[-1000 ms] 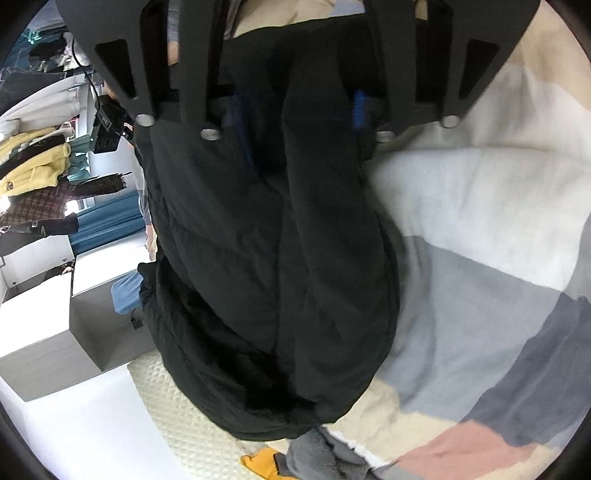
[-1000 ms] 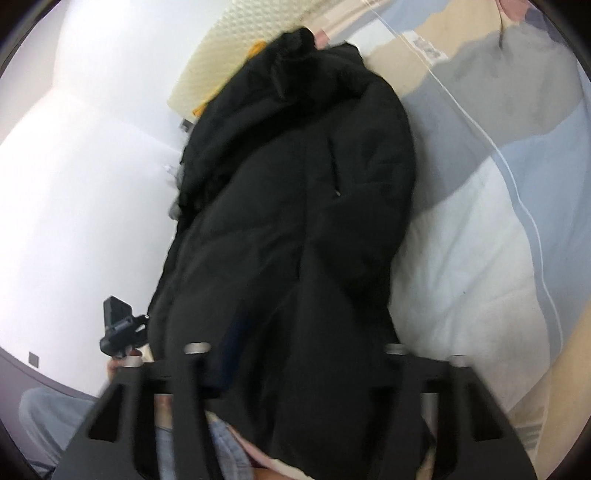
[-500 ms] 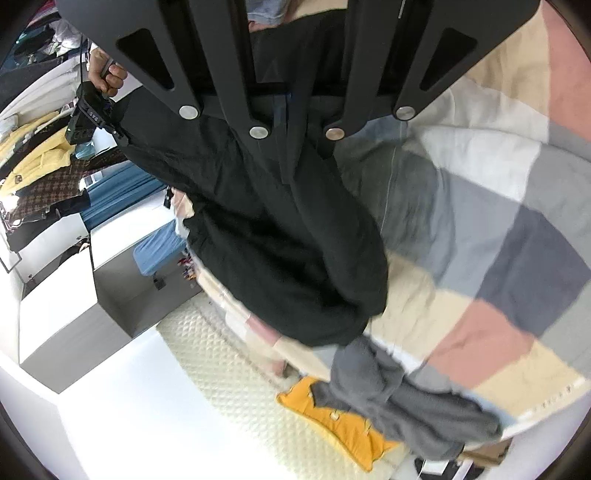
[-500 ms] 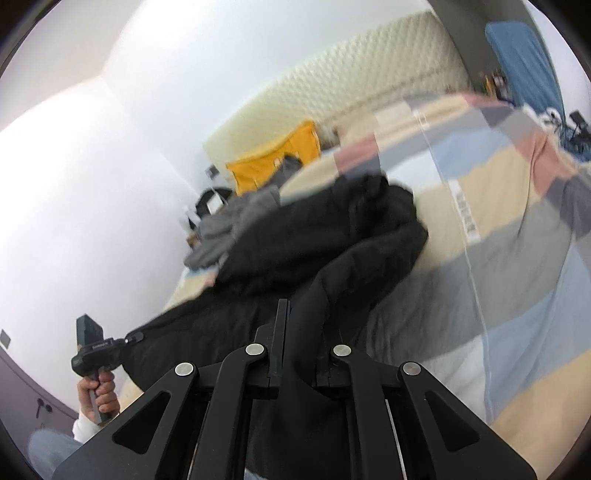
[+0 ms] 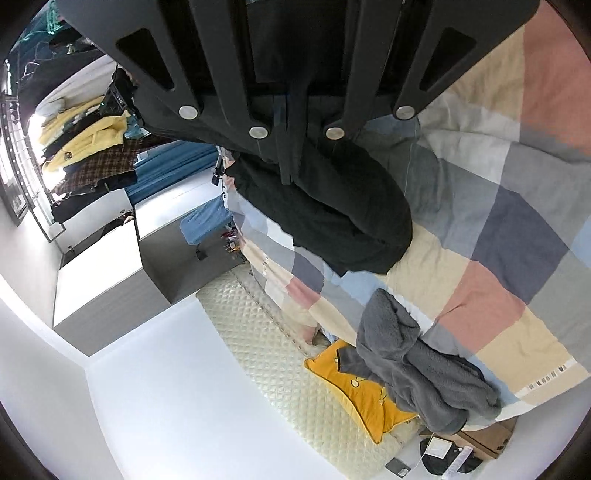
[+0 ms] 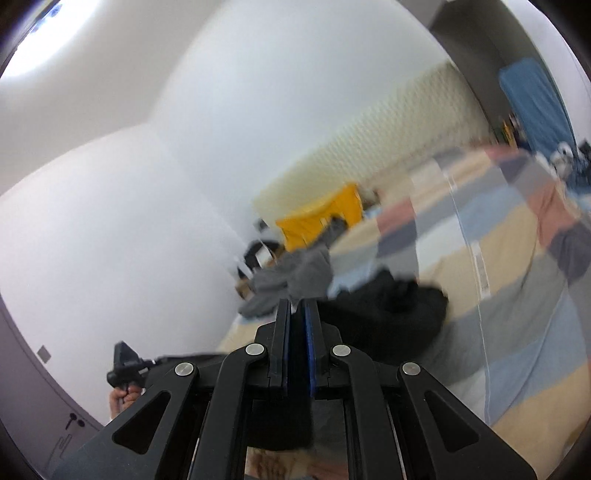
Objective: Fold large clothes
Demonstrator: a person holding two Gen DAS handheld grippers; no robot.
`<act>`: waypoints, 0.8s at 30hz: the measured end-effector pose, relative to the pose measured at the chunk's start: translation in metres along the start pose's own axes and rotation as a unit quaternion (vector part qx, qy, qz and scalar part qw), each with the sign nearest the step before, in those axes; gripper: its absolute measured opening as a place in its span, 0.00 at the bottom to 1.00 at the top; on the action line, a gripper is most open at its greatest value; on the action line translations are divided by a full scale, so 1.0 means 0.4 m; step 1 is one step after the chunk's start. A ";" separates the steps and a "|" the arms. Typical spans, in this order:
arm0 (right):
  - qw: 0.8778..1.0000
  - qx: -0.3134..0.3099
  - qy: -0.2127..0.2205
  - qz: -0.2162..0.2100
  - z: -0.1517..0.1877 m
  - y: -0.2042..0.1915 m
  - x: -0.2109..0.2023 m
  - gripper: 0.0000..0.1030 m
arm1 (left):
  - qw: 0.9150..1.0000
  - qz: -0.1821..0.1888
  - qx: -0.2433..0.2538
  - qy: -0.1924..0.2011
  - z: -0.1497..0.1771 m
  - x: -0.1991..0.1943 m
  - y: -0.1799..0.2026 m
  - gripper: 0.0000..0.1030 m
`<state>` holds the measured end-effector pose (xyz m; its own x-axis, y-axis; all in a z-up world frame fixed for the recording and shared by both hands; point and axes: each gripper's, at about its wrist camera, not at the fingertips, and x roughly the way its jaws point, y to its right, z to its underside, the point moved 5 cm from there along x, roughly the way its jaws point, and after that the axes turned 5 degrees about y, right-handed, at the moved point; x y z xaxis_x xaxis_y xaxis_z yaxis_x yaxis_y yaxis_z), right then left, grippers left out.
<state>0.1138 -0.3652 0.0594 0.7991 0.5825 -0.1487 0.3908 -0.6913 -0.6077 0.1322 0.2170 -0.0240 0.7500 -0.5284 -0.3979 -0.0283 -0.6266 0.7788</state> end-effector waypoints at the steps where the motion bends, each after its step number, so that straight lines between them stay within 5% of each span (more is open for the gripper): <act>1: 1.000 -0.007 0.023 -0.012 -0.031 -0.021 -0.027 0.04 | 1.000 0.000 0.001 -0.001 -0.004 -0.010 0.008 0.02; 5: 0.999 -0.038 0.018 0.007 -0.081 -0.042 -0.037 0.04 | 1.000 -0.016 0.006 -0.016 -0.004 0.005 0.012 0.03; 9: 0.996 -0.037 -0.057 0.058 -0.017 0.036 0.022 0.04 | 0.996 -0.058 -0.001 -0.072 0.035 0.114 -0.034 0.03; 18: 0.955 0.070 -0.247 0.145 0.353 0.356 0.099 0.11 | 0.993 -0.064 0.017 -0.098 0.061 0.125 -0.062 0.03; 24: 0.927 0.144 -0.313 0.147 0.557 0.475 0.123 0.42 | 0.991 -0.074 0.032 -0.103 0.072 0.109 -0.065 0.03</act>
<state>0.1255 -0.3727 -0.2371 0.3944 0.5837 -0.7097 -0.0115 -0.7691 -0.6390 0.1465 0.1936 -0.0756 0.5977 -0.5307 -0.6009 0.0249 -0.7369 0.6755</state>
